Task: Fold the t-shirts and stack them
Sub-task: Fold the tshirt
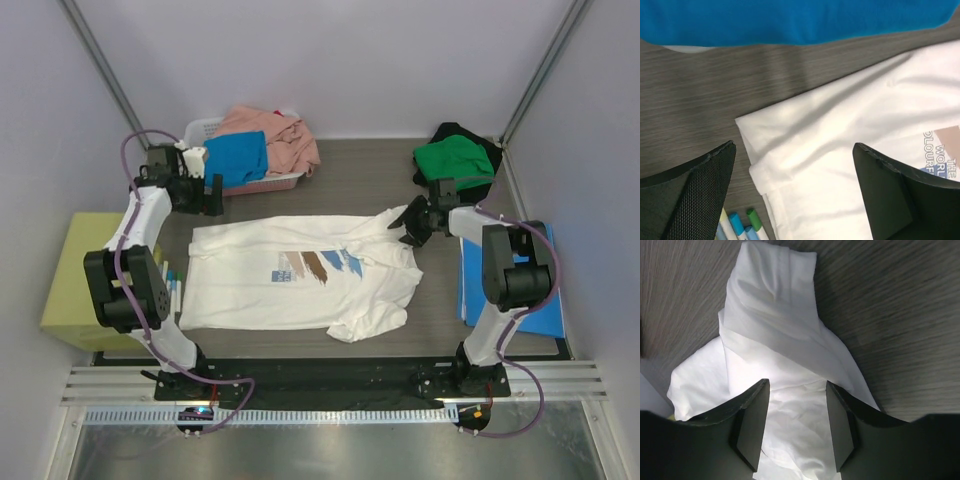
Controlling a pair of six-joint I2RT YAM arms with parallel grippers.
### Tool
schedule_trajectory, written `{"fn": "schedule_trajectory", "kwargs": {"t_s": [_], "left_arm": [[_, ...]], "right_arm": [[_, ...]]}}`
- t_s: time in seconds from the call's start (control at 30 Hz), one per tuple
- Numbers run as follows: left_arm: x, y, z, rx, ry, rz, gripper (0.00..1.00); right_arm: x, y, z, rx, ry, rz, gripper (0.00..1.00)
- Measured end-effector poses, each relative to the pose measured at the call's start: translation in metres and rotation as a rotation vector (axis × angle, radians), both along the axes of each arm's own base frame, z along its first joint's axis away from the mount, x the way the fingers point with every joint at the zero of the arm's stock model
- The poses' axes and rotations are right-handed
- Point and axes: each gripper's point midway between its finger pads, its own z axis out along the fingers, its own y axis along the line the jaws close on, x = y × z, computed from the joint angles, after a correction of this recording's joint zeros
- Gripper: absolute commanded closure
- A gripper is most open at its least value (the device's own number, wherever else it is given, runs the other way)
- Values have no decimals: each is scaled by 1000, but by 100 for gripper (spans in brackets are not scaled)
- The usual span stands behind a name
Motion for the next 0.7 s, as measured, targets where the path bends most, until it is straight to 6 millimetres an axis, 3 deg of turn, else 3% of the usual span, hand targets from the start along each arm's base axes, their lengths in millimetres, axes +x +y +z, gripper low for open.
{"fn": "schedule_trajectory", "kwargs": {"t_s": [0.17,0.37,0.57,0.7], "left_arm": [[-9,-12,-34,-19,116,-31,0],[-14,-13,-41,-20,146,-34,0],[-16,-21,-42,-20,152,-54,0],[-33,-54,-49,-3,171,-132,0]], "right_arm": [[33,-24,1,-7,-10,-48,46],[80,-55,3,-25,-40,-112,43],[82,-54,7,-67,-52,-93,27],[70,-41,33,-152,-81,-46,25]]}}
